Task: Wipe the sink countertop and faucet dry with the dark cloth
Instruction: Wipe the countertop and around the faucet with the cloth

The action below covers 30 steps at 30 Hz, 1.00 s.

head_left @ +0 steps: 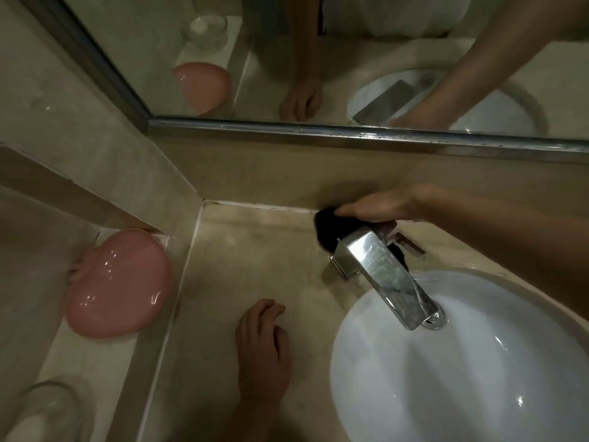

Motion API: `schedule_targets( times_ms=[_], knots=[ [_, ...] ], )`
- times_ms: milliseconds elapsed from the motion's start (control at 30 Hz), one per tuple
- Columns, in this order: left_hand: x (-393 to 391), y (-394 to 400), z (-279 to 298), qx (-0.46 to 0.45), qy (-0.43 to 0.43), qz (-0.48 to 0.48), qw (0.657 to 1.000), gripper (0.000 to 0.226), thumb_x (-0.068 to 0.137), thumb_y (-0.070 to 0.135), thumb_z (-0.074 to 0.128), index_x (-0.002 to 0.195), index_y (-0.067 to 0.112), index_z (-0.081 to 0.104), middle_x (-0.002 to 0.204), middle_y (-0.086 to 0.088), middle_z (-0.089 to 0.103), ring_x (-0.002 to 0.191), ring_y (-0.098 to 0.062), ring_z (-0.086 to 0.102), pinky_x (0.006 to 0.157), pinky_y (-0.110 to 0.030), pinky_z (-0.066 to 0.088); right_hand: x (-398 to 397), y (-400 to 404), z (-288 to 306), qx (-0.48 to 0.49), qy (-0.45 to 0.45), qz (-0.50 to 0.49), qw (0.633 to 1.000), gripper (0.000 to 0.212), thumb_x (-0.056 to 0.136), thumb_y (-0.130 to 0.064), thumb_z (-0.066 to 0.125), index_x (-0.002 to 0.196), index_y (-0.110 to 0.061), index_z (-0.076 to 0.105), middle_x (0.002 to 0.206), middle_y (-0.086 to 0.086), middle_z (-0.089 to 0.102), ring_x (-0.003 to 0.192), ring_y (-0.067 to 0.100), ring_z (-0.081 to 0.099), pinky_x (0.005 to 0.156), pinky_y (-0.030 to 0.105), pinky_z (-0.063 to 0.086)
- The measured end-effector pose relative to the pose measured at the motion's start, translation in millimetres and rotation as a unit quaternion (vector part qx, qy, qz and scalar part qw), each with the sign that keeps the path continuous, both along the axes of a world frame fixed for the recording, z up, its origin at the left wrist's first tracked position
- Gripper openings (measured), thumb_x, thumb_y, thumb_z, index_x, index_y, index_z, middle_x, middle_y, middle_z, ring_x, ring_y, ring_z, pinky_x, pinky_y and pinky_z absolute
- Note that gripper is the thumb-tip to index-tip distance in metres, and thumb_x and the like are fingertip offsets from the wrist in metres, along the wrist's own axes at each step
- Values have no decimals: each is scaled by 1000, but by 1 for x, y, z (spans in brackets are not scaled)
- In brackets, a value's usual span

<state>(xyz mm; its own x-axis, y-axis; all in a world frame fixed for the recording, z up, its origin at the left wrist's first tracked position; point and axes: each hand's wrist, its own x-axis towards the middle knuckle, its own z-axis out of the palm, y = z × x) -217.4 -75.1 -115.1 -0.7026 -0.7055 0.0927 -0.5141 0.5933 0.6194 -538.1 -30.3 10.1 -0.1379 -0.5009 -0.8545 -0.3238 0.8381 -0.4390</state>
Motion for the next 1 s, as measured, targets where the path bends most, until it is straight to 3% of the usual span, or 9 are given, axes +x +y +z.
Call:
schedule_targets(
  times_ms=[100,167,233,367,500,600,767,1000],
  knots=[
    [1,-1,-1,6,0,-8,1000,33,91,15,39,111,16,65,124,0,57,113,-22,51,100,-32,38,8,-25,-14,48,148,86,984,50,100,-48,39,91,-8,68,93,14,71,81,28,67,82,39,54],
    [2,-1,-1,3,1,-9,1000,33,91,14,39,112,16,65,125,0,56,114,-21,50,99,-36,40,19,-45,-13,83,205,162,962,42,98,-49,47,93,-13,68,99,7,67,94,28,65,91,36,52],
    [1,-1,0,-1,2,-7,1000,34,90,13,40,112,17,66,126,2,56,114,-20,50,98,-38,43,32,-65,-11,112,233,247,934,35,98,-45,51,106,-15,67,109,3,63,104,29,61,99,37,49],
    [2,-2,-2,-2,-7,-1,1000,36,88,13,39,111,18,66,125,3,57,115,-19,51,97,-41,46,50,-75,-16,119,266,358,887,36,89,-28,65,122,-17,69,114,4,69,100,26,65,74,29,48],
    [2,-4,-4,-3,6,-6,1000,35,88,12,40,110,19,66,123,3,57,114,-21,52,96,-42,46,46,-69,-13,90,323,319,886,35,90,-30,68,120,-12,66,118,6,67,109,26,64,83,32,53],
    [1,-4,-3,-1,10,-4,1000,35,86,12,40,108,19,66,122,2,59,113,-21,54,96,-42,45,63,-78,-16,97,364,312,872,30,95,-17,59,124,-10,63,127,7,62,115,28,62,86,36,52],
    [4,-4,-2,7,9,-8,1000,34,87,15,40,108,19,66,123,4,57,114,-22,54,96,-42,46,81,-81,-24,18,322,353,878,40,91,-26,64,131,-21,59,123,3,65,108,28,63,82,34,53],
    [2,-4,-2,8,13,-4,1000,33,87,15,40,104,18,68,121,2,60,113,-20,54,97,-37,43,66,-78,-13,123,382,258,879,28,100,-12,46,122,-7,63,128,11,60,116,28,59,88,34,50]
  ],
)
